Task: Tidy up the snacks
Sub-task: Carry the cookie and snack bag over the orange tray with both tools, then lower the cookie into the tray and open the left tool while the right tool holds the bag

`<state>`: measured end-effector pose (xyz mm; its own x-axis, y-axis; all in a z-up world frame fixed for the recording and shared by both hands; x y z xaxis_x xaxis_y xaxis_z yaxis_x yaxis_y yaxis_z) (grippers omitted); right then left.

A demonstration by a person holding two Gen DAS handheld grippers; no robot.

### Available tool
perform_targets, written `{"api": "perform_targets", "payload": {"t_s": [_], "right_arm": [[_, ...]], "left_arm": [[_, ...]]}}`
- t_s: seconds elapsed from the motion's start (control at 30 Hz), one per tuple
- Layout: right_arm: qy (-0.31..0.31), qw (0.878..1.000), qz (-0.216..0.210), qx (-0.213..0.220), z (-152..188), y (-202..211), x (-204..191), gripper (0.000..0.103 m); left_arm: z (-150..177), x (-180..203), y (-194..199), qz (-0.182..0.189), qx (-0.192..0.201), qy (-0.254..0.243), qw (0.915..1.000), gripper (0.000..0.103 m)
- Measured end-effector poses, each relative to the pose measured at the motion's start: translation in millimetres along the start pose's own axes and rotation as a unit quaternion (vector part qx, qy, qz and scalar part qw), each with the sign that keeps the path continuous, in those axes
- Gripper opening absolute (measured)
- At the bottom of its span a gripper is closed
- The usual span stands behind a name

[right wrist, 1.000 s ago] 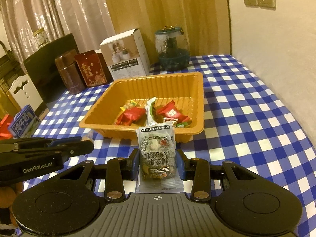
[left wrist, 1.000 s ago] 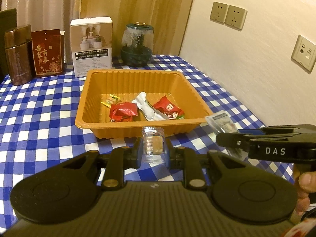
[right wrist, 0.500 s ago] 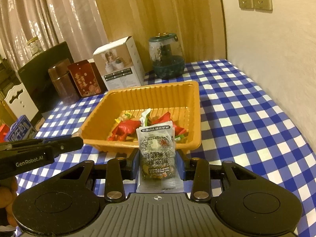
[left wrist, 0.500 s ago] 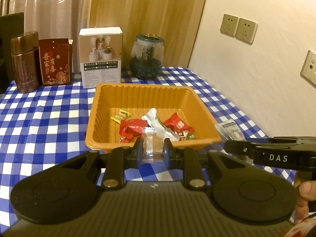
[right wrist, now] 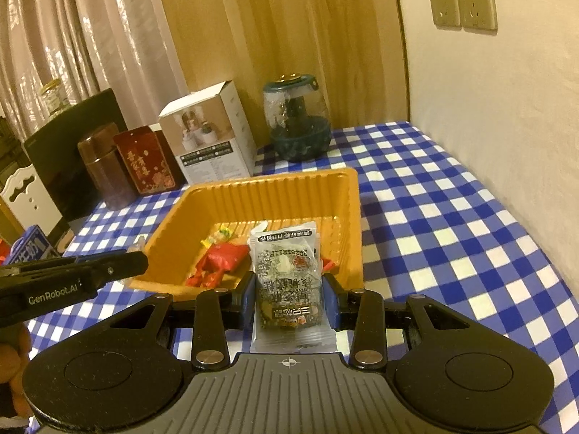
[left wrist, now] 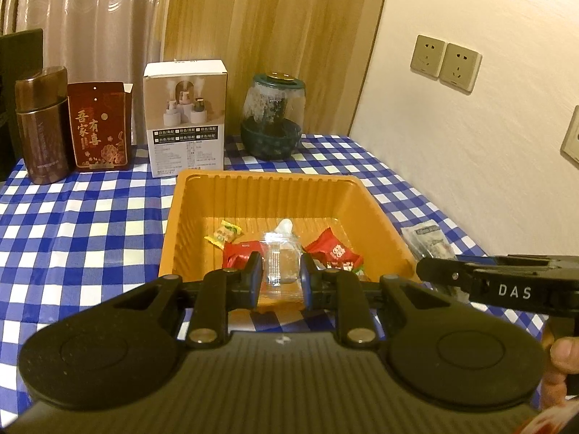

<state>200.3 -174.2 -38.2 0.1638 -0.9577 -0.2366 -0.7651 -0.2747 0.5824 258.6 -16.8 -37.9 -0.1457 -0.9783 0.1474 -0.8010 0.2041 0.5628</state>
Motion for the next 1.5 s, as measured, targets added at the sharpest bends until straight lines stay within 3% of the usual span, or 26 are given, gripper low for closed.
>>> {"api": "perform_targets", "payload": {"t_s": [0.73, 1.5], "right_arm": [[-0.018, 1.000, 0.000, 0.009, -30.9, -45.1, 1.3, 0.039], [-0.031, 0.999, -0.002, -0.005, -36.1, -77.6, 6.9, 0.039]], "left_arm": [[-22.5, -16.6, -44.9, -0.019, -0.005, 0.004, 0.9998, 0.020], [-23.1, -20.6, -84.0, -0.018, -0.027, -0.005, 0.9995, 0.020]]}}
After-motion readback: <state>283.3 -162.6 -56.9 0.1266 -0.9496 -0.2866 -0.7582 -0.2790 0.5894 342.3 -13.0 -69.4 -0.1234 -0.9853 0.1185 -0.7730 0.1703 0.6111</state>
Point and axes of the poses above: each gripper's, at about its wrist camera, not at the fingertips, and y roughly against the way its jaws point, x to its right, z to its underside, the point moved 6 cm from there along -y, roughly the way its jaws point, and after that the axes turned 1 degree about -y, right-handed, at the moved point
